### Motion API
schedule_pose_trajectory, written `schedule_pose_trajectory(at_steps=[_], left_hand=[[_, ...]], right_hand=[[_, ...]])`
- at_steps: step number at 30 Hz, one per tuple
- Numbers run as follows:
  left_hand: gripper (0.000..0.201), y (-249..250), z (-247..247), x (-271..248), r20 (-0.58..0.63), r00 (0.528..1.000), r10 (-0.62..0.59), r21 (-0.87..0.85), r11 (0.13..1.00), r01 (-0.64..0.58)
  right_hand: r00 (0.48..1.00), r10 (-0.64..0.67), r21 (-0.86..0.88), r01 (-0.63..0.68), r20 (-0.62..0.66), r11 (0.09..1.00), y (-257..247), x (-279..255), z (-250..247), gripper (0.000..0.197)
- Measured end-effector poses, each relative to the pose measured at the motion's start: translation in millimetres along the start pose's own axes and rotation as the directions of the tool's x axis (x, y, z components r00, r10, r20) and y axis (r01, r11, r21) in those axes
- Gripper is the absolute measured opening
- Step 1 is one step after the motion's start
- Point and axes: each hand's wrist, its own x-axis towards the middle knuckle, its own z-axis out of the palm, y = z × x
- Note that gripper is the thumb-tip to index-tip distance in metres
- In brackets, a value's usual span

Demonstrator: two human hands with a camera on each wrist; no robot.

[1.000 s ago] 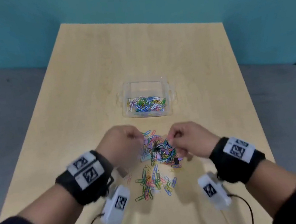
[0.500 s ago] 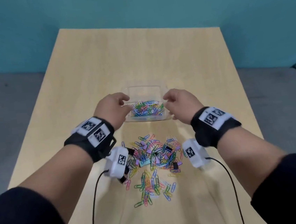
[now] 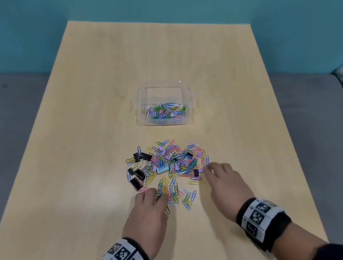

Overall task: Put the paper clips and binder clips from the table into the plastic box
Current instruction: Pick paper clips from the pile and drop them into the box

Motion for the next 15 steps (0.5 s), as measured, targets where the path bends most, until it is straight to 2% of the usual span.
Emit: schedule_pose_trajectory(at_steps=[2,6,8,12,15], left_hand=[[0.046,0,-1,2,-0.005,1.0,-0.007,-0.012,1.0,0.007],[0.068,-1,-7,13,0.086,0.993,-0.085,-0.064,0.994,0.09],[0.068,0,-6,21,0.112,0.99,-0.081,-0.027,0.996,0.084],[0.05,3,0,24,0.121,0.991,-0.057,-0.04,0.997,0.063],[0.036,2,11,28,0.072,0.994,-0.079,-0.109,0.99,0.086]], right_hand=[[1.0,0.0,0.008,0.0,0.009,1.0,-6,-12,6,0.055],[0.983,0.18,0.085,-0.181,0.024,0.98,-10,-21,8,0.053],[0.976,0.212,0.091,-0.215,0.044,0.972,-21,-25,8,0.053],[0.994,0.086,0.222,-0.099,0.064,0.97,-60,-33,9,0.054],[0.999,0.042,0.274,-0.049,0.03,0.96,-79,-22,12,0.052]])
